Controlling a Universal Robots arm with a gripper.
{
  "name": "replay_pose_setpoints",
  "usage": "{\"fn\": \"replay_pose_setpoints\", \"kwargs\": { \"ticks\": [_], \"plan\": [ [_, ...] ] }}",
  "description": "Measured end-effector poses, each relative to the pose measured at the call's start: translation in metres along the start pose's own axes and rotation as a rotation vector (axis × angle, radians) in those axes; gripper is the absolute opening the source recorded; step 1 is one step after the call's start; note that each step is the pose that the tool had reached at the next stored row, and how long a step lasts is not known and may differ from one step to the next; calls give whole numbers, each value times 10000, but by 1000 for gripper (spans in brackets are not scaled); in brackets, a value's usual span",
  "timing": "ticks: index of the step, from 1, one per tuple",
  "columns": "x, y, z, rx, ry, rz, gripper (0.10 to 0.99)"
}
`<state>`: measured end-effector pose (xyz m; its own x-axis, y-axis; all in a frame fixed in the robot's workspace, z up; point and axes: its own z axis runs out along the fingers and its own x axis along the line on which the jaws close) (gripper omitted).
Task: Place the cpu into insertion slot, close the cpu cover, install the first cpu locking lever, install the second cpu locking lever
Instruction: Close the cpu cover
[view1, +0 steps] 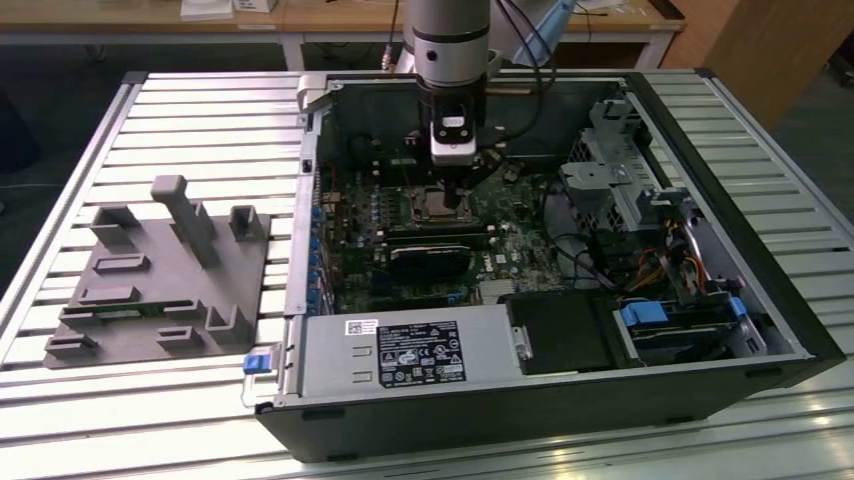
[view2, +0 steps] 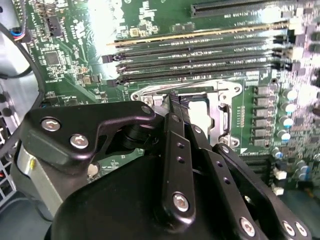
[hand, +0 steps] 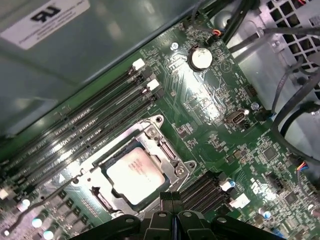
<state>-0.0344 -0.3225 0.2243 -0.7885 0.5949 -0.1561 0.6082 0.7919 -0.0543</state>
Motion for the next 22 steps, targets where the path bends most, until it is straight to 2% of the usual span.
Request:
{"fn": "replay_pose_setpoints", "kwargs": {
  "ticks": [10, 15, 19, 22],
  "plan": [
    [0, 0, 0, -22, -31, -265, 106],
    [0, 0, 2, -155, -78, -1117, 106],
    [1, 0, 3, -312, -28, -1441, 106],
    [1, 0, 3, -366, -16, -1592, 106]
  ]
}}
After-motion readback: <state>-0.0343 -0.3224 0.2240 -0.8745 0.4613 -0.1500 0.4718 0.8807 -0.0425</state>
